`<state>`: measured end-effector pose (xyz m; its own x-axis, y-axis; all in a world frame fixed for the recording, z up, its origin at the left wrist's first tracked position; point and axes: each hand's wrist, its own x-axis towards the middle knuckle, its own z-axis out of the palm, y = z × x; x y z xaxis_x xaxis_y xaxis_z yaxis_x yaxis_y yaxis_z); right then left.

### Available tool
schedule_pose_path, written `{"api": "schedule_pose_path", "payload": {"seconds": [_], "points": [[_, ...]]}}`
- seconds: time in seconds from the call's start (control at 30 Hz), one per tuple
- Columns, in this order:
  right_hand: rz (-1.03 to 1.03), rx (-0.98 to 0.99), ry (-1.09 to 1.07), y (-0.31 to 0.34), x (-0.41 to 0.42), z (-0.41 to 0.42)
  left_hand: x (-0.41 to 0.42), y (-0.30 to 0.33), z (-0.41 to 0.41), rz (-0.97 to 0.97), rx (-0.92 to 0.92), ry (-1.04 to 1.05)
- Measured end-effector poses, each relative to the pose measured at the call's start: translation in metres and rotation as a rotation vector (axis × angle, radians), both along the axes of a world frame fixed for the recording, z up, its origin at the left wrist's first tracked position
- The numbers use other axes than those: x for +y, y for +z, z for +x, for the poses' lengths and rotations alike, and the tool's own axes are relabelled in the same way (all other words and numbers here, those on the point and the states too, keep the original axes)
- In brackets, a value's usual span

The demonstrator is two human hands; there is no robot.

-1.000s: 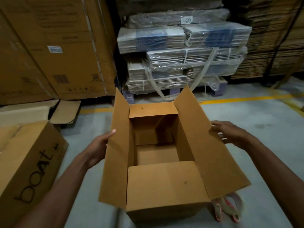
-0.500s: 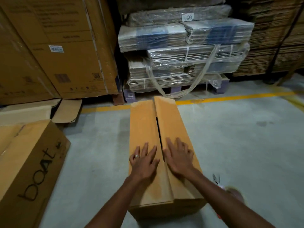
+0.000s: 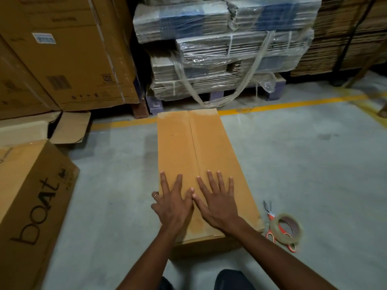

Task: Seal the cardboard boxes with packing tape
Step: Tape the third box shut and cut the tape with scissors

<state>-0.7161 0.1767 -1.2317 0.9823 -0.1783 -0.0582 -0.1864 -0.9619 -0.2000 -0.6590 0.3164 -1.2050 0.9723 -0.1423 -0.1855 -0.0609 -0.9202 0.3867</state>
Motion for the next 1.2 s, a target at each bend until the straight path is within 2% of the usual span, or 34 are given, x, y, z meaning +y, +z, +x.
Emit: {"api": "schedule_pose_path", "payload": {"seconds": [0.17, 0.27, 0.37, 0.43, 0.53, 0.63, 0.77, 0.8, 0.83, 0.9, 0.93, 1.0, 1.1, 1.2], "points": [[-0.071, -0.01, 0.083, -0.005, -0.034, -0.016, -0.019, 0.0, -0.041, -0.025, 0.017, 0.026], [-0.076, 0.018, 0.121, -0.006, -0.033, -0.015, -0.023, 0.0, -0.037, -0.024, 0.061, 0.038], [-0.066, 0.022, 0.121, -0.003, -0.029, -0.012, -0.025, -0.003, -0.027, 0.075, 0.016, -0.101], [0.043, -0.044, 0.107, 0.005, -0.033, -0.013, -0.033, -0.003, -0.021, 0.038, -0.059, -0.244], [0.471, -0.21, 0.022, 0.021, -0.046, -0.016, -0.049, -0.005, -0.013, -0.059, -0.107, -0.438], [0.817, -0.496, -0.281, 0.036, -0.072, -0.034, -0.053, -0.012, -0.007, 0.045, -0.151, -0.512], [1.015, -0.787, -0.946, 0.013, -0.125, -0.067, -0.054, -0.01, -0.009, 0.022, -0.208, -0.522], [1.068, -0.796, -1.119, -0.002, -0.139, -0.076, -0.055, -0.008, -0.008, -0.001, -0.217, -0.519], [1.073, -0.746, -1.24, -0.02, -0.152, -0.087, -0.057, -0.007, -0.007, -0.027, -0.223, -0.513], [0.896, -0.432, -1.297, -0.067, -0.171, -0.111, -0.061, -0.004, -0.004, -0.077, -0.242, -0.511], [0.788, -0.23, -1.258, -0.085, -0.173, -0.123, -0.063, -0.002, -0.003, -0.105, -0.249, -0.512], [0.612, 0.032, -1.132, -0.116, -0.168, -0.144, -0.07, 0.002, -0.002, -0.15, -0.272, -0.513], [0.501, 0.192, -0.996, -0.141, -0.158, -0.157, -0.076, 0.006, -0.001, -0.167, -0.337, -0.507], [0.477, 0.205, -1.007, -0.155, -0.158, -0.154, -0.08, 0.007, 0.001, -0.162, -0.374, -0.524]]}}
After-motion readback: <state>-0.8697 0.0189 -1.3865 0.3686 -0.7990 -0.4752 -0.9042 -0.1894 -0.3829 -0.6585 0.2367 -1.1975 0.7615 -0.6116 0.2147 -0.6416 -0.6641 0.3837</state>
